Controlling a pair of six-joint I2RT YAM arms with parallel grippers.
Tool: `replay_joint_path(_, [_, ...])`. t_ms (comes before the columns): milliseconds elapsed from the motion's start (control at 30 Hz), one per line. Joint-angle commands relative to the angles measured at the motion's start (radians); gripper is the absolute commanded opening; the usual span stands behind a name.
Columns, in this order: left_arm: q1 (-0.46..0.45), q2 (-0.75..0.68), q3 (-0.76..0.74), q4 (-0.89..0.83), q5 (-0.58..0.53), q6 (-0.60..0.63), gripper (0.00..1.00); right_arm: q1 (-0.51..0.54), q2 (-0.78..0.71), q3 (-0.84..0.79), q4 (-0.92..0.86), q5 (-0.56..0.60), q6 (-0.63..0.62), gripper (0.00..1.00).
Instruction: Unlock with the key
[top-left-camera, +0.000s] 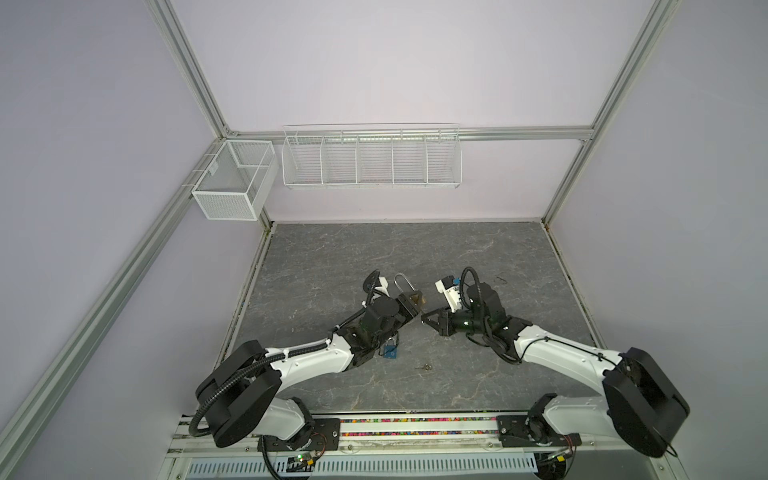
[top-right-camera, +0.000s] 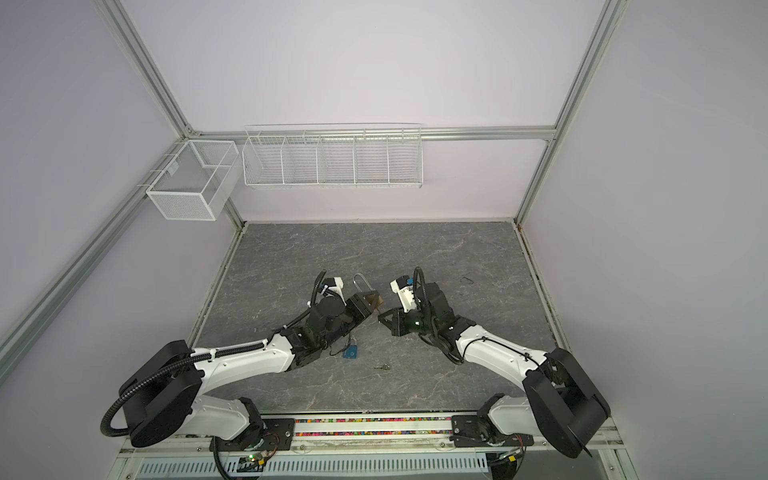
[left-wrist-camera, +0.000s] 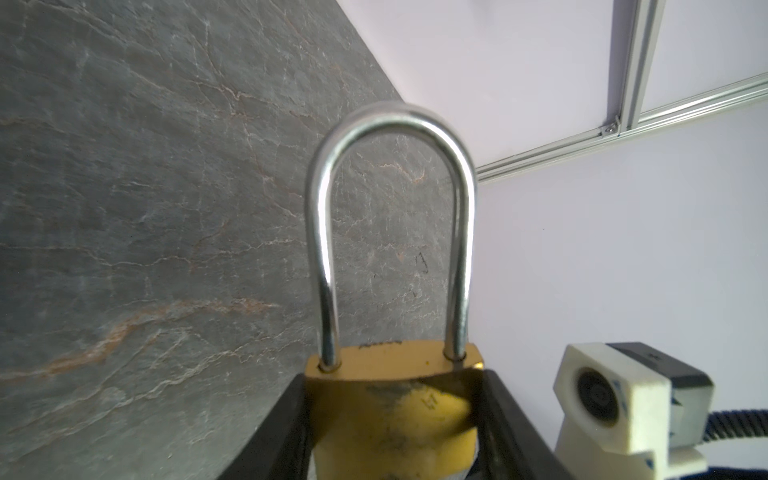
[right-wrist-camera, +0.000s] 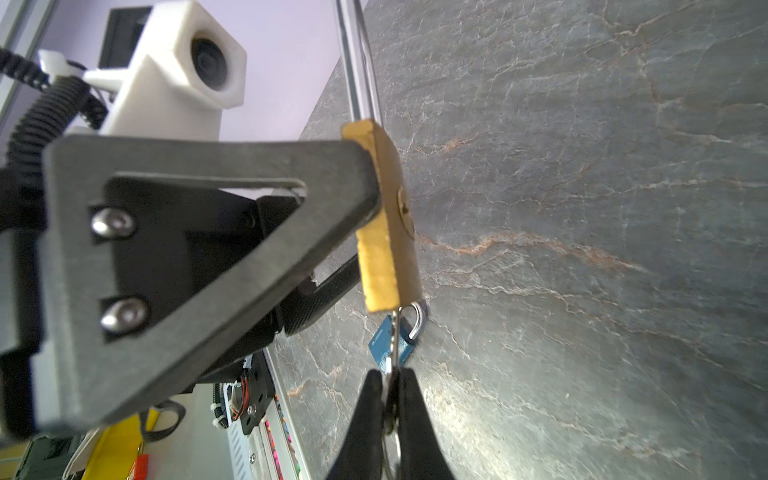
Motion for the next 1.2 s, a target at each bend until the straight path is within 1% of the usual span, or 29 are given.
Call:
replay_joint_path(0, [-0.041, -0.013, 0.012, 0.099, 0.001, -0.017, 0.00, 0.007, -0.011, -0.017, 0.148, 0.123, 0.060, 0.06])
replay_joint_path(67, [-0.051, -0.008, 0.006, 0.141, -0.026, -0.027, 0.00, 0.015, -0.006, -0.036, 0.193, 0.141, 0.087, 0.06])
replay_joint_path(167, [-0.059, 0.008, 0.004, 0.213, -0.039, -0.042, 0.00, 0.027, 0.007, -0.043, 0.217, 0.159, 0.102, 0.06])
replay_joint_path(200, [-0.062, 0.009, 0.010, 0.213, -0.043, -0.036, 0.00, 0.028, 0.012, -0.043, 0.222, 0.158, 0.106, 0.06])
replay_joint_path(333, [-0.078, 0.010, 0.041, 0.127, -0.054, 0.015, 0.00, 0.023, -0.004, -0.025, 0.190, 0.155, 0.108, 0.06])
replay_joint_path(433, [-0.089, 0.015, 0.022, 0.127, -0.061, 0.034, 0.00, -0.003, -0.031, -0.020, 0.176, 0.129, 0.132, 0.06])
replay_joint_path(533, [-0.091, 0.020, -0.014, 0.188, -0.046, 0.041, 0.00, -0.042, -0.059, -0.013, 0.134, 0.101, 0.138, 0.06])
replay_joint_path(633, [-0.100, 0.009, -0.018, 0.166, -0.053, 0.060, 0.00, -0.072, -0.076, -0.006, 0.104, 0.081, 0.133, 0.06])
replay_joint_path(800, [-0.111, -0.028, -0.022, 0.098, -0.108, 0.093, 0.00, -0.082, -0.092, 0.005, 0.069, 0.056, 0.136, 0.06])
replay_joint_path(900, [-0.115, -0.047, -0.026, 0.073, -0.151, 0.093, 0.00, -0.078, -0.093, -0.006, 0.086, 0.052, 0.155, 0.06])
replay_joint_path(1167, [-0.116, -0.045, -0.030, 0.139, -0.239, 0.072, 0.00, -0.043, -0.065, -0.019, 0.128, 0.060, 0.177, 0.06])
